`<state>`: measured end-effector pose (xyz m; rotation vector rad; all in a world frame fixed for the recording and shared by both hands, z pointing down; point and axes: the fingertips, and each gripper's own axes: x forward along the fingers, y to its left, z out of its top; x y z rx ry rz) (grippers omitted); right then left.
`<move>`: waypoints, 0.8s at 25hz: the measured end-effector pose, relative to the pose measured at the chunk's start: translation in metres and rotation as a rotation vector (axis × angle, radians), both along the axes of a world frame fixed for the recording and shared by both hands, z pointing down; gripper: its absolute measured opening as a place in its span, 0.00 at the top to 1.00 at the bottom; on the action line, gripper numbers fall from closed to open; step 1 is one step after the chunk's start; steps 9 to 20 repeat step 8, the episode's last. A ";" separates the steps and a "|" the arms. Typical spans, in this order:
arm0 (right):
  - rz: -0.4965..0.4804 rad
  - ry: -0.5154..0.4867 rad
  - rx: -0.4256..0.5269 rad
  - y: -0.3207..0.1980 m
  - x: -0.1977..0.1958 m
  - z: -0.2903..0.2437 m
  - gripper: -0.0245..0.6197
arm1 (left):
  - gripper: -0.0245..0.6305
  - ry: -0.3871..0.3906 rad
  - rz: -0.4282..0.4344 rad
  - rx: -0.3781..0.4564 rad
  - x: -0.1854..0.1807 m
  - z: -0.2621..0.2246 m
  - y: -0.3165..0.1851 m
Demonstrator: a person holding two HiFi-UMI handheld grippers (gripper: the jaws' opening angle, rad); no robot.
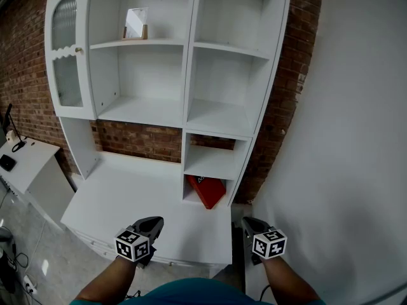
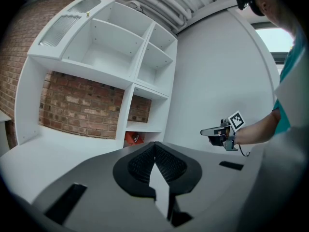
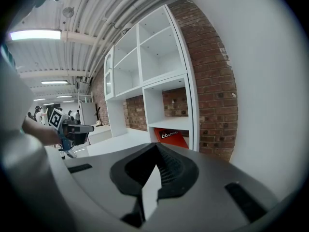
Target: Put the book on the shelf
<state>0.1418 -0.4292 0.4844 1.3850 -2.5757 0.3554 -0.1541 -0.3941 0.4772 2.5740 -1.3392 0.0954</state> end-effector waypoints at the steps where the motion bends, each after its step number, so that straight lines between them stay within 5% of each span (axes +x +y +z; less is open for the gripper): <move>1: -0.001 0.001 0.000 0.000 0.000 0.000 0.93 | 0.94 0.000 0.001 0.000 0.000 0.000 0.000; 20: -0.003 0.001 -0.001 0.000 0.001 0.000 0.93 | 0.94 0.004 0.003 -0.001 0.004 0.000 0.000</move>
